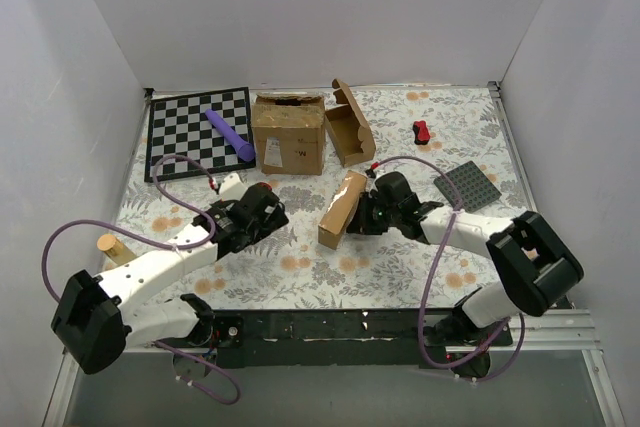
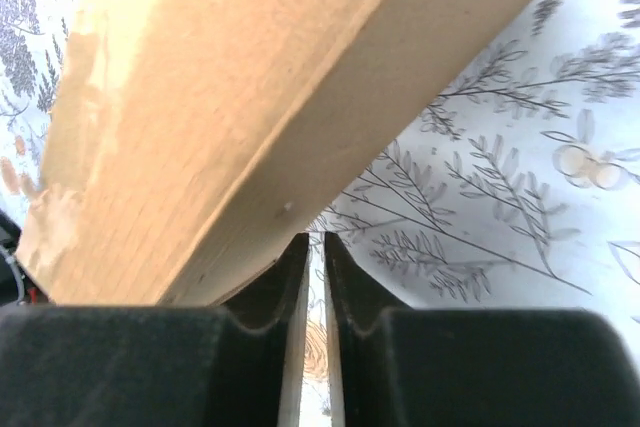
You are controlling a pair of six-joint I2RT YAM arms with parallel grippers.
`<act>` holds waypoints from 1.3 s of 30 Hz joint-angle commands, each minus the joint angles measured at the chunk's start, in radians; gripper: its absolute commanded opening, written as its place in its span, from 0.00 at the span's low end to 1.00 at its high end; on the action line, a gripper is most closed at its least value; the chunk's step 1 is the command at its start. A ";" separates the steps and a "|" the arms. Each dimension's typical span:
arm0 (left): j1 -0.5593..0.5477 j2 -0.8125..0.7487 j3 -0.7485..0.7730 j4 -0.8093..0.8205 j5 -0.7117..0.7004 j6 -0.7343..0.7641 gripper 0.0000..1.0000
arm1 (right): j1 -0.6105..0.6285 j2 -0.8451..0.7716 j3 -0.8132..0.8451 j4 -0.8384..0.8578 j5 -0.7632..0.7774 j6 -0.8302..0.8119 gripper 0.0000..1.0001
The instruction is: Unpack the express box
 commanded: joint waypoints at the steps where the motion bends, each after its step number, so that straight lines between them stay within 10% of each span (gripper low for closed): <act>1: 0.201 -0.041 0.029 -0.018 0.059 0.016 0.98 | 0.001 -0.148 0.008 -0.113 0.111 -0.060 0.24; 7: 0.378 0.048 0.125 0.024 0.132 0.035 0.98 | 0.001 -0.351 -0.086 -0.234 0.194 -0.089 0.48; 22: 0.512 0.539 0.394 -0.179 0.310 -0.429 0.98 | 0.001 -0.528 -0.120 -0.297 0.179 -0.154 0.48; 39: 0.567 0.562 0.404 -0.122 0.298 -0.541 0.98 | 0.001 -0.653 -0.166 -0.320 0.202 -0.174 0.47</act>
